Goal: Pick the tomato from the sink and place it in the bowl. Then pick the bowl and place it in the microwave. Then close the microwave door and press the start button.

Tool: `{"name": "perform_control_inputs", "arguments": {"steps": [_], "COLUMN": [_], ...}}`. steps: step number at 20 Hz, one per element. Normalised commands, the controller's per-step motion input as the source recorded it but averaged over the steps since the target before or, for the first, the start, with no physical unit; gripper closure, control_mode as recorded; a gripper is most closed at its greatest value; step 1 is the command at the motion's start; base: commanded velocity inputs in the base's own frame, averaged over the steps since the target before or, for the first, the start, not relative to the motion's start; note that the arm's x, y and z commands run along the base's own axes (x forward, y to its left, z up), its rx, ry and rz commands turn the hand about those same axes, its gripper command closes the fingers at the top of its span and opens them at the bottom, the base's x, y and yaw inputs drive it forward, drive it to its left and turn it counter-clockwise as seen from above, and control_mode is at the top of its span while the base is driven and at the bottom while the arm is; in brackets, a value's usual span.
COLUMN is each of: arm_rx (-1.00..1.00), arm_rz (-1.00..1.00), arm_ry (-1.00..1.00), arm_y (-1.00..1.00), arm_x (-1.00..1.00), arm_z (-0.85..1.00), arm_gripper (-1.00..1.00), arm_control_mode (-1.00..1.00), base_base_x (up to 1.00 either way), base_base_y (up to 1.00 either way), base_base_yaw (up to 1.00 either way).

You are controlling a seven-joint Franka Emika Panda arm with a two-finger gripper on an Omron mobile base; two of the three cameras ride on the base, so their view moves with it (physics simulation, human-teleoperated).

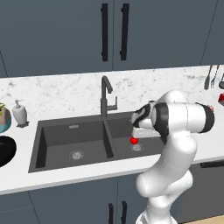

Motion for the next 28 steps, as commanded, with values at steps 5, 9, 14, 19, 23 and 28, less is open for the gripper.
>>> {"name": "perform_control_inputs", "arguments": {"steps": [5,9,14,19,23,28], "arm_rx": [0.0,0.0,0.0,0.0,0.0,0.0], "arm_rz": [0.0,0.0,0.0,0.0,0.0,0.0], "arm_ry": [0.04,0.0,0.0,0.0,-0.05,-0.06], "arm_y": [0.0,0.0,0.0,0.0,0.0,0.0], "arm_x": [0.46,0.4,0.33,0.29,0.13,0.28], "arm_z": [-0.32,-0.29,-0.43,-0.43,-0.16,-0.16], "arm_gripper": [-1.0,-1.0,-1.0,-1.0,-1.0,-1.0], "arm_control_mode": [-1.0,-1.0,-1.0,-1.0,-1.0,-1.0], "base_base_x": [0.0,0.0,0.0,0.0,0.0,0.0], "base_base_y": [0.0,0.0,0.0,0.0,0.0,0.0], "base_base_yaw": [0.0,0.0,0.0,0.0,0.0,0.0]}}
